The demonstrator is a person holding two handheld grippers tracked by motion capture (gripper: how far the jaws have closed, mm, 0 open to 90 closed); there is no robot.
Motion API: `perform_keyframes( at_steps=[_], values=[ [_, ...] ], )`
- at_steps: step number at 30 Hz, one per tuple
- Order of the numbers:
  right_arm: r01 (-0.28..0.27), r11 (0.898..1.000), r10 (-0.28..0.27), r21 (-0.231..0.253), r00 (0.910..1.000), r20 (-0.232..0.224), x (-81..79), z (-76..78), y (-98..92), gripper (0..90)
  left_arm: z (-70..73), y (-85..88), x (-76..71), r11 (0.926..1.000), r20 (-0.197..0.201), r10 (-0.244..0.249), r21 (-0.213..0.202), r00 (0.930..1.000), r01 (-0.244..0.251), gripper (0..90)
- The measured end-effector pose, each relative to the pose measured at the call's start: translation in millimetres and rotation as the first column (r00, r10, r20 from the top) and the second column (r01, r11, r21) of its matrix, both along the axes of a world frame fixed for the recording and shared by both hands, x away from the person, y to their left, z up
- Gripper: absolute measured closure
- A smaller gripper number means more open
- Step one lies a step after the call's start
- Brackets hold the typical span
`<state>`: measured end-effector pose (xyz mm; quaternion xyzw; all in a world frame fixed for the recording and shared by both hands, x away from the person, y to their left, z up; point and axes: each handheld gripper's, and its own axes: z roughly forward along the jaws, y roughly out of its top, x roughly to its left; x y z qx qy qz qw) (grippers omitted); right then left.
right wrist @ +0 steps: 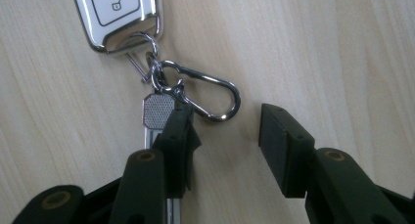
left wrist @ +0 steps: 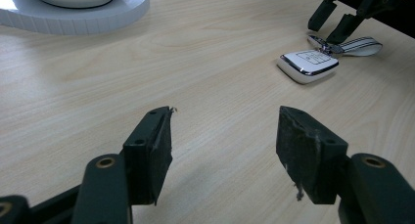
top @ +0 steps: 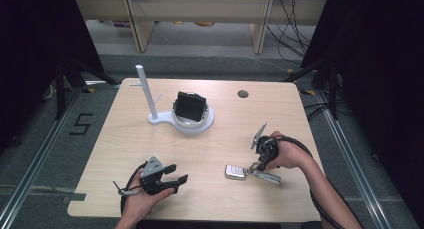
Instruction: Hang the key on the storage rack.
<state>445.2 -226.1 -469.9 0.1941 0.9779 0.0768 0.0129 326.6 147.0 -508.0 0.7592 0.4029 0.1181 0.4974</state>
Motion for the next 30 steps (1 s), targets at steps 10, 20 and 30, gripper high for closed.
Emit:
perform_keyframes(
  at_steps=[10,20,30],
  values=[
    [-0.072,0.997,0.072,-0.015,0.9974,0.001,0.1,0.6,5.1,55.4,-0.1,-0.1,-0.1,1.0000,0.000,0.000,0.000,1.0000,0.000,37.6],
    [-0.195,0.981,0.195,-0.004,0.9807,-0.014,1.6,-1.6,7.8,53.9,-0.6,-0.5,0.1,1.0000,0.001,-0.005,-0.003,1.0000,0.005,37.6],
    [-0.267,0.964,0.267,-0.017,0.9638,-0.002,0.4,-5.0,14.2,53.3,-1.2,-0.7,0.6,0.9999,0.000,-0.012,-0.011,0.9999,0.012,37.6]
  ],
)
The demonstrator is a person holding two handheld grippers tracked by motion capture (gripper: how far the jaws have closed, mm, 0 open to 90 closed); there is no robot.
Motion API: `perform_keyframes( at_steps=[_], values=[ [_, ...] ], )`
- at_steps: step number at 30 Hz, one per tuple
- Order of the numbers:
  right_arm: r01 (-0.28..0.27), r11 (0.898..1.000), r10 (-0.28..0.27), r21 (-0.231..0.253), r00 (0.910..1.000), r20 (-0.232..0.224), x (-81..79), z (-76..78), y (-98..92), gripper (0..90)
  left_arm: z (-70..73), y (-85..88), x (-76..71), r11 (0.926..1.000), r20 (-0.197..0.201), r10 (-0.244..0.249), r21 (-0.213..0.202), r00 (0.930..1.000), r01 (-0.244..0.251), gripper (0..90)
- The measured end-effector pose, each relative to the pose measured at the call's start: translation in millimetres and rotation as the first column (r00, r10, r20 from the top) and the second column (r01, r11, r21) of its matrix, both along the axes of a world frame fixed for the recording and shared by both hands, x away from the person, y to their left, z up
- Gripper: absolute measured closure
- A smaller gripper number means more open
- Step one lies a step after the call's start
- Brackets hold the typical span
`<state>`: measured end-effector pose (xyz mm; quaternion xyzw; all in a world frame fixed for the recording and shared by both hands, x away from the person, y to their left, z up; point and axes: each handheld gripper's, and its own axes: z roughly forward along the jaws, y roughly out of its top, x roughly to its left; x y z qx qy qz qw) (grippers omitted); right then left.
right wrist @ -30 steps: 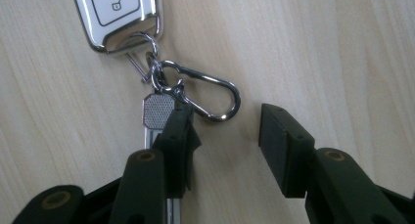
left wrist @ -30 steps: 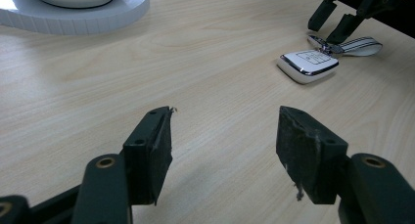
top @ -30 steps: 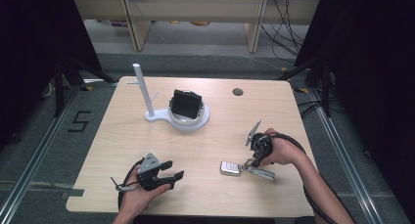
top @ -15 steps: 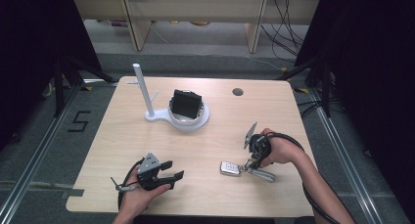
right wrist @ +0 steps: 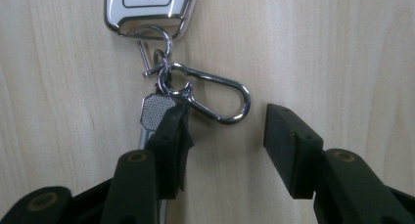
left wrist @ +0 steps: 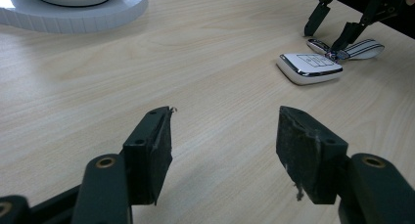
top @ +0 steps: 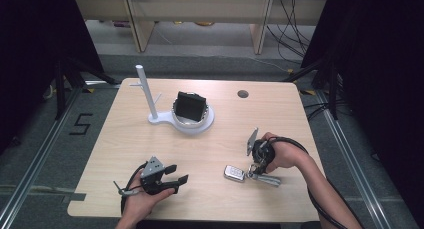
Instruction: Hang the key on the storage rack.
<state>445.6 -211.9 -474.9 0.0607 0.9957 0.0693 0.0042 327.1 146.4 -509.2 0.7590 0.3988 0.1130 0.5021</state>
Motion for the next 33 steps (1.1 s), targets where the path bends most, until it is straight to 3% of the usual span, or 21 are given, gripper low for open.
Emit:
perform_keyframes(
  at_steps=[3,4,8,9,10,13,14,16,19,20,21,23,25,26,27,28,29,30,31,32,33],
  values=[
    [0.016,1.000,-0.016,-0.021,0.9999,0.003,-3.1,1.5,1.4,54.2,-0.2,0.0,0.1,1.0000,0.000,-0.002,0.000,1.0000,0.002,37.6],
    [-0.048,0.999,0.048,0.010,0.9988,0.009,-0.1,-0.2,2.6,55.3,-0.2,-0.2,0.0,1.0000,0.000,-0.001,-0.001,1.0000,0.001,37.6],
    [0.030,0.999,-0.030,-0.010,0.9995,-0.010,-3.0,4.5,3.0,59.2,0.3,0.0,-0.5,1.0000,-0.001,0.004,0.005,1.0000,-0.004,37.6],
    [0.070,0.998,-0.069,0.010,0.9974,-0.019,-1.3,6.3,1.6,59.6,0.3,0.1,-0.6,1.0000,-0.001,0.005,0.004,1.0000,-0.005,37.6],
    [0.174,0.984,-0.173,0.031,0.9846,-0.024,1.2,8.8,-0.1,60.1,0.4,0.2,-0.6,1.0000,-0.001,0.005,0.004,1.0000,-0.005,37.6],
    [0.430,0.901,-0.424,0.060,0.9017,-0.083,5.0,15.8,-4.6,63.7,-0.2,-0.4,0.0,1.0000,-0.001,-0.002,-0.001,1.0000,0.002,37.7],
    [0.454,0.889,-0.448,0.063,0.8894,-0.091,6.8,15.4,-5.7,65.2,-0.1,-0.8,-0.5,1.0000,0.000,0.003,0.004,1.0000,-0.003,37.6],
    [0.572,0.818,-0.561,0.062,0.8168,-0.134,6.6,14.0,-3.8,67.6,-0.4,-1.1,-0.8,1.0000,-0.001,0.002,0.004,1.0000,-0.002,37.6],
    [0.639,0.766,-0.627,0.071,0.7668,-0.137,5.9,8.4,-0.4,69.8,-0.7,-0.9,-0.9,1.0000,-0.001,0.003,0.004,1.0000,-0.003,37.6],
    [0.681,0.729,-0.668,0.065,0.7293,-0.150,4.8,7.1,2.7,71.8,-0.5,-0.7,-1.0,1.0000,0.000,0.003,0.006,1.0000,-0.003,37.6],
    [0.681,0.729,-0.668,0.065,0.7293,-0.150,4.8,7.1,2.7,71.8,-0.6,-0.4,-0.7,1.0000,-0.001,-0.003,0.001,1.0000,0.003,37.6],
    [0.708,0.704,-0.696,0.061,0.7039,-0.142,5.8,2.5,4.9,73.7,-0.4,-0.4,-0.8,1.0000,-0.001,0.000,0.000,1.0000,0.000,37.6],
    [0.709,0.703,-0.697,0.056,0.7022,-0.144,5.8,1.8,5.2,73.9,-0.4,-0.1,-1.0,1.0000,-0.002,0.002,0.000,1.0000,-0.002,37.6],
    [0.739,0.672,-0.729,0.036,0.6695,-0.145,3.6,2.2,8.2,74.8,-0.3,0.2,-1.2,1.0000,-0.001,0.006,0.004,1.0000,-0.006,37.6],
    [0.750,0.660,-0.738,0.040,0.6578,-0.150,3.0,1.8,8.7,75.3,-0.1,0.3,-1.3,1.0000,-0.002,0.007,0.006,1.0000,-0.007,37.6],
    [0.775,0.632,-0.761,0.034,0.6276,-0.165,2.6,2.3,9.1,75.4,-0.2,0.4,-1.3,1.0000,-0.001,0.006,0.006,1.0000,-0.006,37.6],
    [0.775,0.632,-0.761,0.034,0.6276,-0.165,2.6,2.3,9.1,75.4,-0.2,0.4,-1.3,1.0000,-0.001,0.006,0.006,1.0000,-0.006,37.6],
    [0.794,0.607,-0.780,0.031,0.6036,-0.164,1.8,3.5,9.3,77.0,-0.1,0.5,-1.4,1.0000,-0.001,0.005,0.007,1.0000,-0.005,37.6],
    [0.794,0.607,-0.780,0.031,0.6036,-0.164,1.8,3.5,9.3,77.0,0.2,0.5,-1.6,0.9999,-0.002,0.007,0.011,1.0000,-0.007,37.6],
    [0.823,0.569,-0.812,-0.007,0.5603,-0.162,0.1,6.0,11.3,77.5,0.3,0.6,-1.7,0.9999,-0.002,0.006,0.013,1.0000,-0.006,37.6],
    [0.830,0.558,-0.820,-0.016,0.5486,-0.164,-0.2,6.6,11.6,77.6,0.2,0.5,-1.7,0.9999,-0.002,0.006,0.012,1.0000,-0.006,37.6]
  ],
)
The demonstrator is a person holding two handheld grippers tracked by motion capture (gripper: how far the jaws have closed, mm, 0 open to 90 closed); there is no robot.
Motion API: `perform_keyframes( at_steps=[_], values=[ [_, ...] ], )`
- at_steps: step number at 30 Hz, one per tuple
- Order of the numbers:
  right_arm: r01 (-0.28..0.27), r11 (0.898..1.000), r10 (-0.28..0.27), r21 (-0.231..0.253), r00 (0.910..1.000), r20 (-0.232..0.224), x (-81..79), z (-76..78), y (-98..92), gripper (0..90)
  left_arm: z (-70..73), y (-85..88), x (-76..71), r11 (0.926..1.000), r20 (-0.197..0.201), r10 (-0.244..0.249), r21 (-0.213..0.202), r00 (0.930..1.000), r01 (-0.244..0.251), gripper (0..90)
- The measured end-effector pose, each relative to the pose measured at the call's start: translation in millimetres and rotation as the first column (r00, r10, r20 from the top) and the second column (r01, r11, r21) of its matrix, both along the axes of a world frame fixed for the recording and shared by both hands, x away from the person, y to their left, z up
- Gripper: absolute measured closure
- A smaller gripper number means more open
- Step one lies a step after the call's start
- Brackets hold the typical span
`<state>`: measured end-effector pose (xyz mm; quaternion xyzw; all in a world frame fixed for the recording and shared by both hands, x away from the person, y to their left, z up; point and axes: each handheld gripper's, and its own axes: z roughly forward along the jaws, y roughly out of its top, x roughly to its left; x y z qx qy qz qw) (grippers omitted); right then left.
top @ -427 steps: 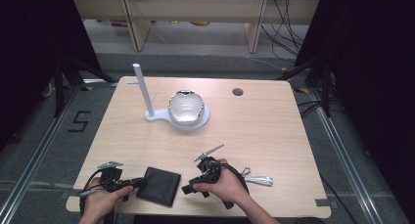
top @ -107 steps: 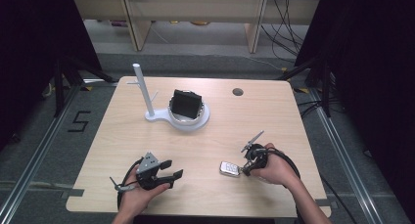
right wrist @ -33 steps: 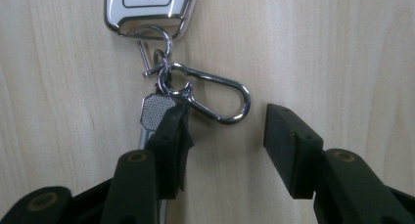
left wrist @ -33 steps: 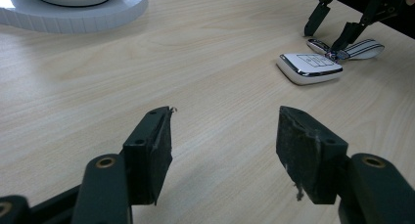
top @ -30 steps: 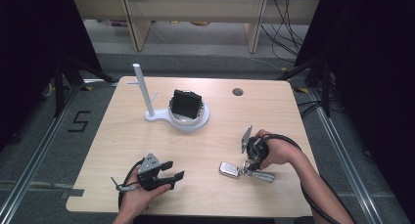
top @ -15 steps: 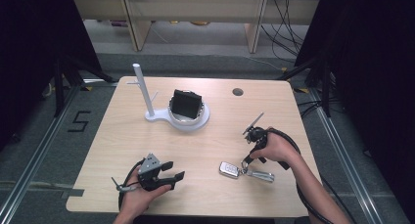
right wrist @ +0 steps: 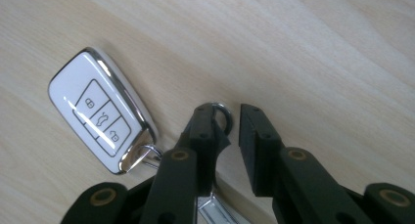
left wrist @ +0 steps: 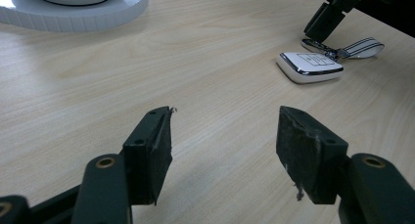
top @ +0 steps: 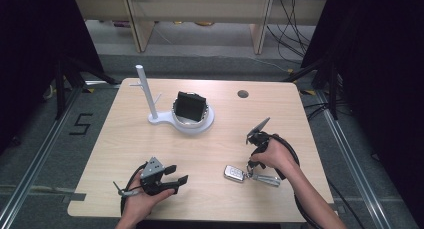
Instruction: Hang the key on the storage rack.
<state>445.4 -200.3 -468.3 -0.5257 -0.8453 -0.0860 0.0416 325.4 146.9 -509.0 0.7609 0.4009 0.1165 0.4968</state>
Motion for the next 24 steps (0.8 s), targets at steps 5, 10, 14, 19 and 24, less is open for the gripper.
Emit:
perform_keyframes(
  at_steps=[5,10,14,19,24],
  values=[
    [0.007,1.000,-0.007,-0.013,0.9999,0.011,-2.8,-1.9,2.0,77.7,-0.1,0.0,0.2,1.0000,0.000,0.001,-0.002,1.0000,-0.001,37.6],
    [0.034,0.999,-0.034,-0.016,0.9994,-0.010,-7.7,-4.6,6.9,78.5,-0.1,0.2,0.1,1.0000,0.001,0.000,0.000,1.0000,0.000,37.5],
    [-0.026,1.000,0.027,-0.017,0.9996,0.006,-7.0,-5.0,5.9,80.1,-0.4,-0.2,0.3,1.0000,0.003,-0.004,-0.006,1.0000,0.004,37.5],
    [-0.042,0.998,0.043,-0.054,0.9988,0.024,-8.3,-2.9,8.7,86.0,-1.0,-0.3,0.4,0.9999,0.008,-0.007,-0.013,0.9999,0.007,37.5],
    [-0.081,0.995,0.083,-0.050,0.9953,0.049,-7.1,-5.2,6.0,84.9,-0.6,-0.5,0.2,1.0000,0.005,-0.004,-0.008,1.0000,0.004,37.5]
  ],
)
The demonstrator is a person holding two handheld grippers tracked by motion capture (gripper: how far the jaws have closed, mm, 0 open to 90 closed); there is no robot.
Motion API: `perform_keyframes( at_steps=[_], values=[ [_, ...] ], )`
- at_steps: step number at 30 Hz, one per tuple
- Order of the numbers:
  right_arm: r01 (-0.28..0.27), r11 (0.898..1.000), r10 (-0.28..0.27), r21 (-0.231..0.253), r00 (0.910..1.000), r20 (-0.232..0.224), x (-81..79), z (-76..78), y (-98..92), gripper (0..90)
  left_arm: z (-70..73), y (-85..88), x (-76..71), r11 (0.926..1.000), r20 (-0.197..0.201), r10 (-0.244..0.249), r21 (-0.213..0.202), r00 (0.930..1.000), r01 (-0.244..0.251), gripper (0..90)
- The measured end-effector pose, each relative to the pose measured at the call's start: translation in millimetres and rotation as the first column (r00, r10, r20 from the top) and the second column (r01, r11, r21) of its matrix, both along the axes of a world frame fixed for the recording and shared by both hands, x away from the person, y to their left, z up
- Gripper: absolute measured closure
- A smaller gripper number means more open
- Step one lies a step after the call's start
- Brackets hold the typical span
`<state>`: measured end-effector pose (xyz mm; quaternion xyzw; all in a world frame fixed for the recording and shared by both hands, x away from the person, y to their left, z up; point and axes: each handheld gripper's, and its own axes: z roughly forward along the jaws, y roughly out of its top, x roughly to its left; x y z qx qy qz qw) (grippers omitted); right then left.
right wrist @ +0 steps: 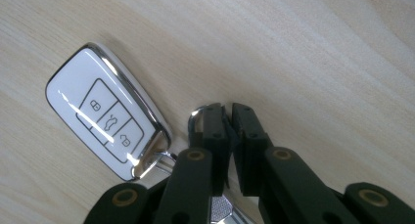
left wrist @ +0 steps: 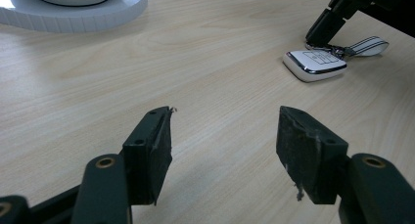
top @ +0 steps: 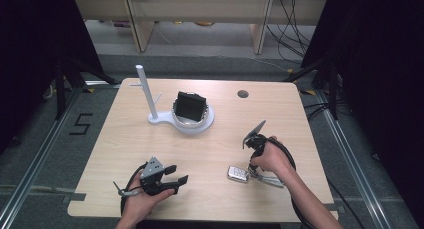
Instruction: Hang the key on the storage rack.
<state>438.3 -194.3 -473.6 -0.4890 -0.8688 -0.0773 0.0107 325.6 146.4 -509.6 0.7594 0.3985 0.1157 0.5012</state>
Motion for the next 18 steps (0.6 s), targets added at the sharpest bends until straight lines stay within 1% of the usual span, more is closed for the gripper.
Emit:
perform_keyframes(
  at_steps=[1,2,6,8,9,10,11,12,13,15,16,17,18],
  values=[
    [0.000,1.000,0.000,0.000,1.0000,0.000,0.0,0.0,0.0,84.9,-0.4,-0.3,0.2,1.0000,-0.001,-0.005,-0.006,1.0000,0.005,37.5],
    [0.025,1.000,-0.025,0.003,0.9992,-0.031,-0.7,1.4,1.4,84.9,-0.4,-0.4,0.0,1.0000,-0.001,-0.006,-0.003,1.0000,0.006,37.5],
    [0.018,1.000,-0.018,-0.001,0.9996,-0.024,-0.8,1.4,1.3,85.8,-0.4,-0.3,-0.1,1.0000,0.000,-0.009,-0.003,1.0000,0.009,37.5],
    [0.037,0.999,-0.037,-0.006,0.9988,-0.031,-1.0,2.2,1.5,86.4,-0.3,-0.2,-0.1,1.0000,0.000,-0.005,-0.004,1.0000,0.005,37.5],
    [0.031,1.000,-0.031,-0.004,0.9992,-0.026,-0.2,1.6,0.6,86.6,-0.1,-0.2,-0.1,1.0000,0.001,-0.005,-0.005,1.0000,0.005,37.5],
    [0.025,1.000,-0.025,0.005,0.9981,-0.056,2.0,2.3,-1.3,87.0,-0.1,-0.2,-0.1,1.0000,0.001,-0.005,-0.005,1.0000,0.005,37.5],
    [0.017,1.000,-0.017,0.003,0.9995,-0.028,2.1,1.1,-1.7,87.0,-0.1,-0.1,-0.1,1.0000,0.001,-0.005,-0.005,1.0000,0.005,37.5],
    [0.017,1.000,-0.017,0.003,0.9995,-0.028,2.1,1.1,-1.7,87.0,-0.1,-0.1,-0.1,1.0000,0.001,-0.005,-0.005,1.0000,0.005,37.5],
    [0.032,0.999,-0.032,-0.002,0.9984,-0.047,1.5,2.3,-0.6,87.0,-0.2,-0.1,-0.1,1.0000,0.001,-0.005,-0.005,1.0000,0.005,37.5],
    [0.023,1.000,-0.023,-0.010,0.9987,-0.046,1.4,2.5,0.7,86.8,-0.2,-0.4,0.0,1.0000,0.000,-0.005,-0.005,1.0000,0.005,37.5],
    [0.006,1.000,-0.006,-0.014,0.9994,-0.035,2.1,1.4,0.7,86.5,-0.2,-0.5,0.0,1.0000,-0.001,-0.006,-0.005,1.0000,0.006,37.5],
    [-0.002,1.000,0.001,-0.021,0.9991,-0.042,2.2,2.2,1.2,86.4,-0.1,-0.6,0.0,1.0000,0.000,-0.007,-0.004,1.0000,0.007,37.5],
    [-0.051,0.998,0.050,-0.026,0.9983,-0.029,3.4,1.4,0.6,86.0,0.0,-1.3,-0.3,1.0000,-0.002,-0.003,-0.008,1.0000,0.003,37.5]
  ],
)
